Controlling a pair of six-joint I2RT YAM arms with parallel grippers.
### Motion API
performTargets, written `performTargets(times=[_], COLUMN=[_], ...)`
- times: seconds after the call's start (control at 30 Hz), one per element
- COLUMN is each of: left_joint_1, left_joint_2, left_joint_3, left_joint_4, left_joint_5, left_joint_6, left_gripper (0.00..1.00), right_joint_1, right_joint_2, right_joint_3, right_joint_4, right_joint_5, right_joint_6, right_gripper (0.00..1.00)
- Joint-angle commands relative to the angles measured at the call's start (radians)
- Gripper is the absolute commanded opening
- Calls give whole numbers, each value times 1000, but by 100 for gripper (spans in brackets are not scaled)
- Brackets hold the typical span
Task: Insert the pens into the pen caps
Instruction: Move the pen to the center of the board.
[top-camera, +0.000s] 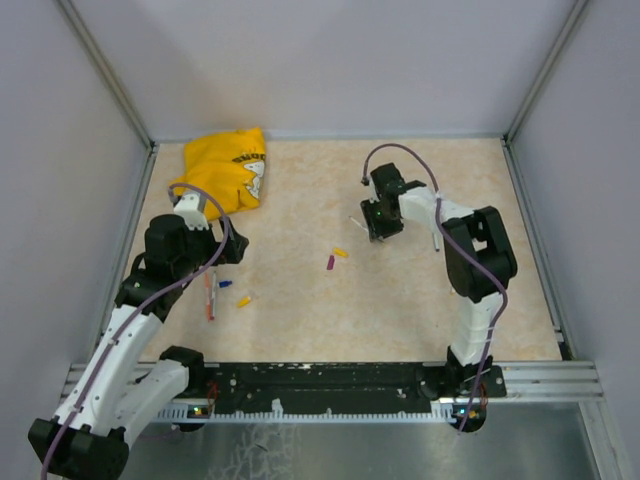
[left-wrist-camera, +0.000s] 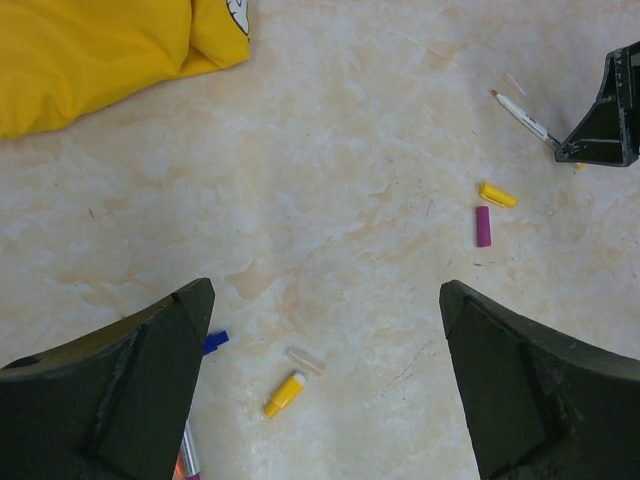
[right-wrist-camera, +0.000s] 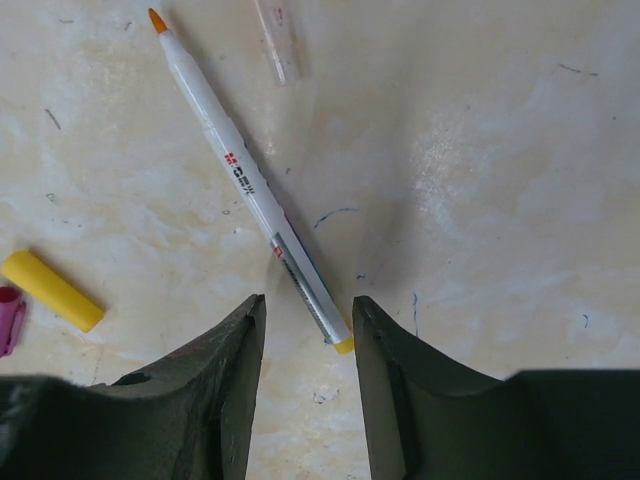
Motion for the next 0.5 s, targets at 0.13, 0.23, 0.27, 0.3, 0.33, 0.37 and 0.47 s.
performTargets(times=[0.13, 0.23, 0.27, 0.3, 0.33, 0.37, 0.47], left_joint_1=[8, 8, 8, 8, 8, 8, 8], left_joint_2=[-6, -8, -9, -11, -13, -15, -18], left_joint_3=[-4, -4, -5, -5, -4, -5, -6], left_joint_4=[29, 29, 30, 30, 33, 34, 36], left_joint_5=[1, 2, 4, 7, 11, 14, 17], left_joint_6=[15, 14, 14, 14, 14, 14, 14], left_gripper=[100, 99, 99, 99, 99, 99, 99], right_joint_1=[40, 47, 49, 51, 53, 55, 61], right_joint_2=[37, 45, 49, 52, 54, 56, 58], right_joint_3=[54, 50, 49, 48, 46, 45, 40], right_joint_4=[-42, -51, -55, -57, -58, -59, -58], right_joint_5=[79, 73, 70, 66, 62, 58, 53], right_joint_6=[-18, -12, -11, -11, -10, -8, -4], right_gripper=[37, 32, 31, 29, 27, 25, 19])
